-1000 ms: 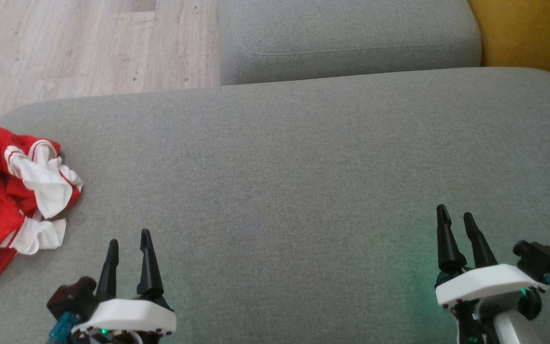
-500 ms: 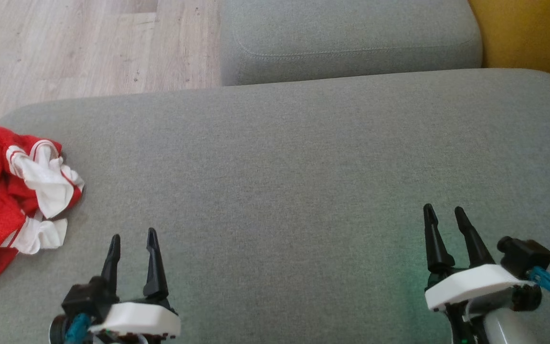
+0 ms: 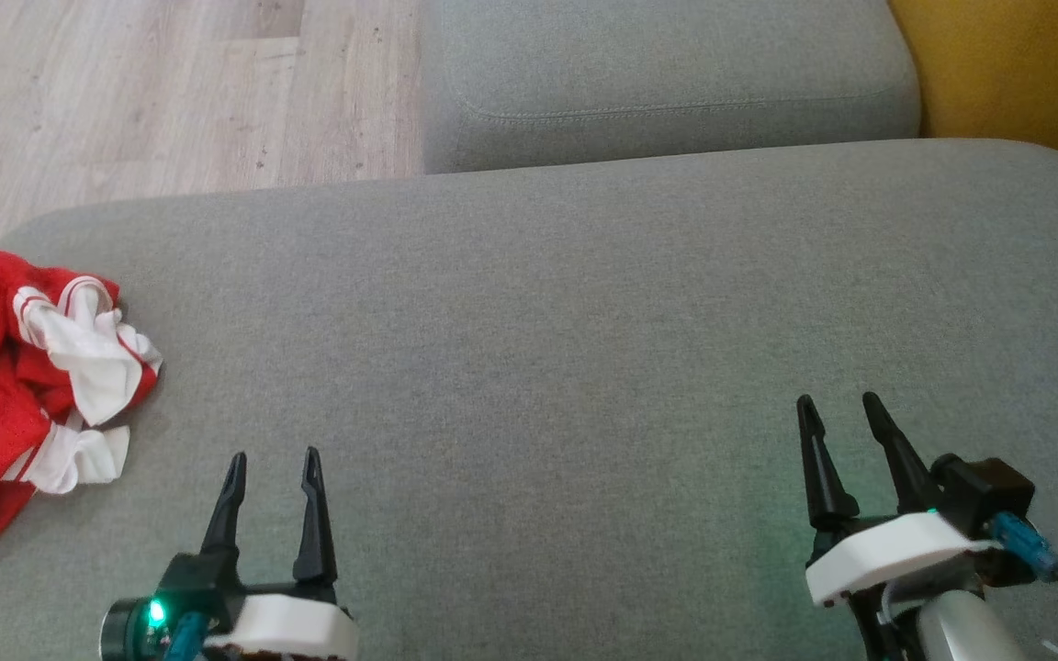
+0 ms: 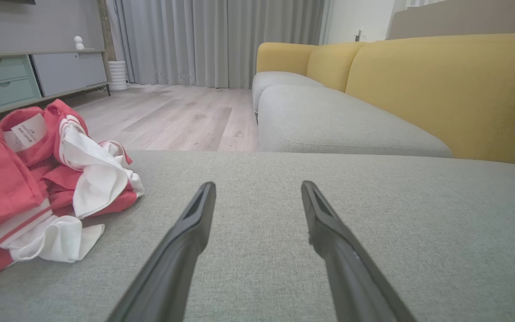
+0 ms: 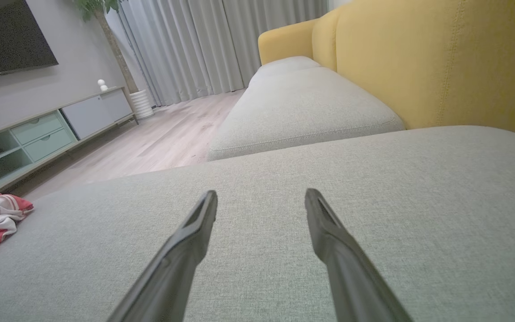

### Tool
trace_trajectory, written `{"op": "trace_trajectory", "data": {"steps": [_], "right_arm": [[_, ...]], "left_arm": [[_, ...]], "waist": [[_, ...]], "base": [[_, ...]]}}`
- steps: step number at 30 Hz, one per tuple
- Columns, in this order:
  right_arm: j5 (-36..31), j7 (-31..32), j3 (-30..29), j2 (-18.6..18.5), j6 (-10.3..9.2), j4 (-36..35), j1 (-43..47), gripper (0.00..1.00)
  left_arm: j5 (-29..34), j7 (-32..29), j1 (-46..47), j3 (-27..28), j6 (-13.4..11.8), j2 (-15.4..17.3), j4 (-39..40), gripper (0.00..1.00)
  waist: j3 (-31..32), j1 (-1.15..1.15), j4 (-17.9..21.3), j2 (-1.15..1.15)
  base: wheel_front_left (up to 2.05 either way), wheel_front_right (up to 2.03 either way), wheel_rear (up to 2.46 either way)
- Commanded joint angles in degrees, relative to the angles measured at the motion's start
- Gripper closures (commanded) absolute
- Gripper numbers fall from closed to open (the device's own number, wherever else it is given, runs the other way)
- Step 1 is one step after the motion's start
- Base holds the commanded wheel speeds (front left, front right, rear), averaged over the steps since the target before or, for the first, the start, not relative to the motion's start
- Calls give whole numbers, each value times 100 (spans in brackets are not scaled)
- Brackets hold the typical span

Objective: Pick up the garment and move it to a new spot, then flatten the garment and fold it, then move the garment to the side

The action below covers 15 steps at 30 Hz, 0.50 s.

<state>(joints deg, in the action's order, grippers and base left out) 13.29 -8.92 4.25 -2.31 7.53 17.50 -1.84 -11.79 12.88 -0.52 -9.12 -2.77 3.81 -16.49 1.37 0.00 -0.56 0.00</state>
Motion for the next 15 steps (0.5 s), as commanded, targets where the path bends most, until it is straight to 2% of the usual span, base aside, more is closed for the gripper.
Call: {"op": "trace_trajectory", "data": {"steps": [1, 7, 15], "right_arm": [[-144, -99, 156, -53, -4, -197, -304, 0], [-496, -170, 179, -56, -4, -224, -298, 0], [-466, -168, 179, -56, -4, -236, -298, 0]], "left_arm": [[154, 108, 184, 141, -54, 39, 151, 0], [475, 210, 177, 127, -129, 19, 161, 0], [442, 212, 160, 159, -144, -1, 181, 0]], "waist": [[3, 0, 0, 0], [15, 0, -2, 0], [4, 0, 15, 0]], "base": [[0, 0, 0], [0, 0, 0], [0, 0, 0]]}}
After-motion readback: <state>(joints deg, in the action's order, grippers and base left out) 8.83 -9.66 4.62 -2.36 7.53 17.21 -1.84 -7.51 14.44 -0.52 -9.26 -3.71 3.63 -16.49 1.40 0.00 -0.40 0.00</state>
